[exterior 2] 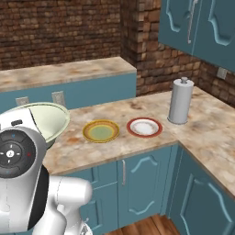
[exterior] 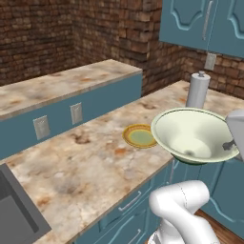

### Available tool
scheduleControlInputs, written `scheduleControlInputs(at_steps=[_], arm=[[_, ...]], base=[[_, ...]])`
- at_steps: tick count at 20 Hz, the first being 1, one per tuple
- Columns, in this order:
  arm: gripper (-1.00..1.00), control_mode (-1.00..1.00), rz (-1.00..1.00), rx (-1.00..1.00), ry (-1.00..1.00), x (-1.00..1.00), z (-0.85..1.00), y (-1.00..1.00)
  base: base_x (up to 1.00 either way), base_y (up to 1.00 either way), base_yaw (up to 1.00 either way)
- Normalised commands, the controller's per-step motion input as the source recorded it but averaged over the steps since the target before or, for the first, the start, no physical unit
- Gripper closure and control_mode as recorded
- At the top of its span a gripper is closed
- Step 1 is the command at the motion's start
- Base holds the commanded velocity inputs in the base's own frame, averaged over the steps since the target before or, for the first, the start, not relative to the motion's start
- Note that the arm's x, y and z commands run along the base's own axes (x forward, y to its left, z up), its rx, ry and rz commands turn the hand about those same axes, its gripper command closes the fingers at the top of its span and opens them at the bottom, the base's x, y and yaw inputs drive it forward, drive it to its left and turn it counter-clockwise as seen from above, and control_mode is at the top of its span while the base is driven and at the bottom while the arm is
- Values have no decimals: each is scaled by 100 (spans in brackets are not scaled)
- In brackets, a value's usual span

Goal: Move the bowls from the cabinet to the plates on the dining table.

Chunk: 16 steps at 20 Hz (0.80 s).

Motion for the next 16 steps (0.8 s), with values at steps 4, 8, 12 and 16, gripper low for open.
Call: scheduleControlInputs(at_steps=[4,8,12,16], arm=[[100,100,0,0,0,0,0,0],[100,100,0,0,0,0,0,0],[100,100,0,0,0,0,0,0],[100,100,0,0,0,0,0,0]], base=[[38,-6,0],[30,-10,0],[28,-1,0],[18,0,0]])
